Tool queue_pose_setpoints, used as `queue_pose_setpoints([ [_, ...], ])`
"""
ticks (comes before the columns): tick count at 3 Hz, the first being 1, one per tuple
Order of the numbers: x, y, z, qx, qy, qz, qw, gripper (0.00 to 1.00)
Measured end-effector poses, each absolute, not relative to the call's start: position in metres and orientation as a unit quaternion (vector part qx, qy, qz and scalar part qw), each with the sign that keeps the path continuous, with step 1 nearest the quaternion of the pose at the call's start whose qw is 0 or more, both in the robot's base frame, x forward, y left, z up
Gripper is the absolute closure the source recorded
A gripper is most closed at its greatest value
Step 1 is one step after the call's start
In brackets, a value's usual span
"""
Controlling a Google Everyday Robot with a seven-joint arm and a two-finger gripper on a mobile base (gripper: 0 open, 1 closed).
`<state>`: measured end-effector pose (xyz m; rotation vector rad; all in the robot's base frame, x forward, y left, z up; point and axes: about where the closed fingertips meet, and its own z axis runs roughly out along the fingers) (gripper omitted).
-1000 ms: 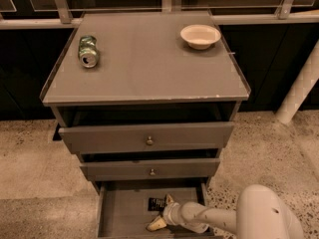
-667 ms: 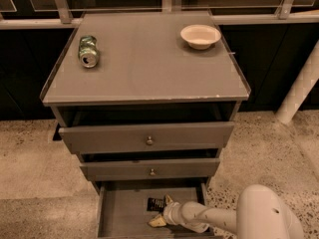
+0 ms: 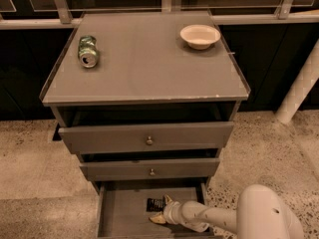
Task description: Pick rxbar chocolate from bottom drawer and place on counter
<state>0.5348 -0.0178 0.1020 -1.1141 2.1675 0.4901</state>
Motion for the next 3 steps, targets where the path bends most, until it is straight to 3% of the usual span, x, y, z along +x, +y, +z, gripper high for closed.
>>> queue_pose_setpoints([
  [1, 0.5347, -0.0178, 0.1020, -0.424, 0.825, 0.187, 0.322, 0.89],
  [2, 0.5347, -0.0177, 0.1024, -0.424, 0.825, 0.187, 0.322, 1.00],
  [3, 0.5347, -0.0177, 0.1075, -0.424, 0.825, 0.187, 0.322, 1.00],
])
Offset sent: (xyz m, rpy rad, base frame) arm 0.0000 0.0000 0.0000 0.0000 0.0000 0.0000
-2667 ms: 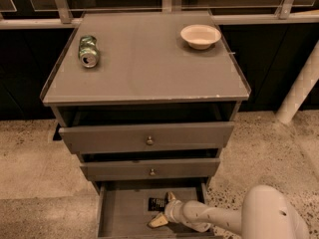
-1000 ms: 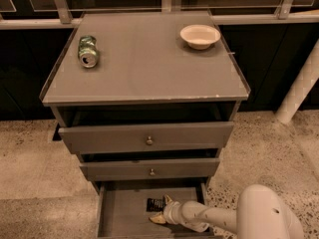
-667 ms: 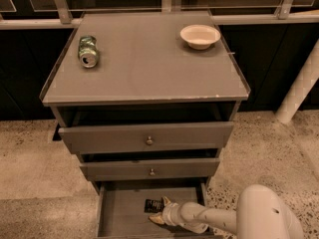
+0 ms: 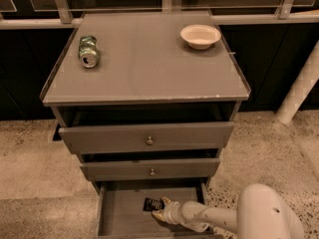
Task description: Pick rxbar chocolate from bottom drawer and place on counter
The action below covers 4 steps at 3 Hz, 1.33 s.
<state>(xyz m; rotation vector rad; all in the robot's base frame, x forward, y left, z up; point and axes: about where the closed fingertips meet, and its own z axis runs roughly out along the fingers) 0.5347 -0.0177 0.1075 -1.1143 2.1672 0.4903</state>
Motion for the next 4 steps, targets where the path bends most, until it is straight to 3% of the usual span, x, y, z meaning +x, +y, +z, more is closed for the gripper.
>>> queue_pose_setpoints([
  [2, 0.524, -0.010, 0.134, -0.431, 0.814, 0.219, 0.321, 1.00],
  [4, 0.513, -0.022, 0.160, -0.422, 0.798, 0.312, 0.296, 1.00],
])
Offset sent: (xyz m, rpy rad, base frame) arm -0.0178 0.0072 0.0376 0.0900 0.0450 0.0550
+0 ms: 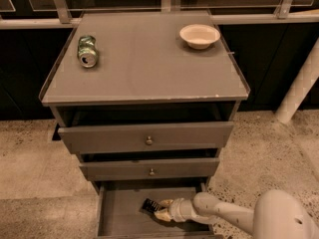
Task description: Pick rxbar chocolate from bottom drawer and place on counter
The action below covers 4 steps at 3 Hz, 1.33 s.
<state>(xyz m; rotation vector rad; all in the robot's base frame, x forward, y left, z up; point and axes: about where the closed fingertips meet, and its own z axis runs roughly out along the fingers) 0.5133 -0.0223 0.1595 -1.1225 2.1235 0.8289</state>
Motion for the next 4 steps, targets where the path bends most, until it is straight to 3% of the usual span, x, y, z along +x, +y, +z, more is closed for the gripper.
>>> queue_pose_setpoints([
  [1, 0.502, -0.048, 0.211, -0.420, 0.800, 0.327, 0.277, 1.00],
  [2, 0.489, -0.060, 0.279, -0.438, 0.806, 0.295, 0.267, 1.00],
  [4, 0.489, -0.056, 0.281, -0.440, 0.802, 0.302, 0.267, 1.00],
])
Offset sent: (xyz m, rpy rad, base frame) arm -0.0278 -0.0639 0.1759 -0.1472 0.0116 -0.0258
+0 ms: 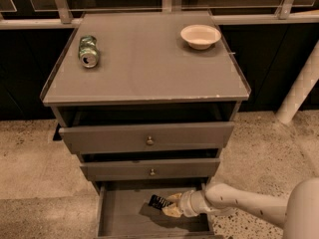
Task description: Pick rxbar chocolate from bottom drawer and place on counter
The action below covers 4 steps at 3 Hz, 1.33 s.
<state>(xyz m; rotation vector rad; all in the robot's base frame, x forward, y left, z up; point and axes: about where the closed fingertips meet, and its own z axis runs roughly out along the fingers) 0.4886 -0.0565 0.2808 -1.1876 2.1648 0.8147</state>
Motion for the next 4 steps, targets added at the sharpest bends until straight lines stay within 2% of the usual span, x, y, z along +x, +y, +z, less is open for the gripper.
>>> queue_pose_setpoints([
  [2, 0.481, -0.070, 0.365, -0.412, 0.833, 0.226, 0.292, 1.00],
  [4, 0.441, -0.076, 0.431, -0.410, 0.847, 0.174, 0.289, 1.00],
])
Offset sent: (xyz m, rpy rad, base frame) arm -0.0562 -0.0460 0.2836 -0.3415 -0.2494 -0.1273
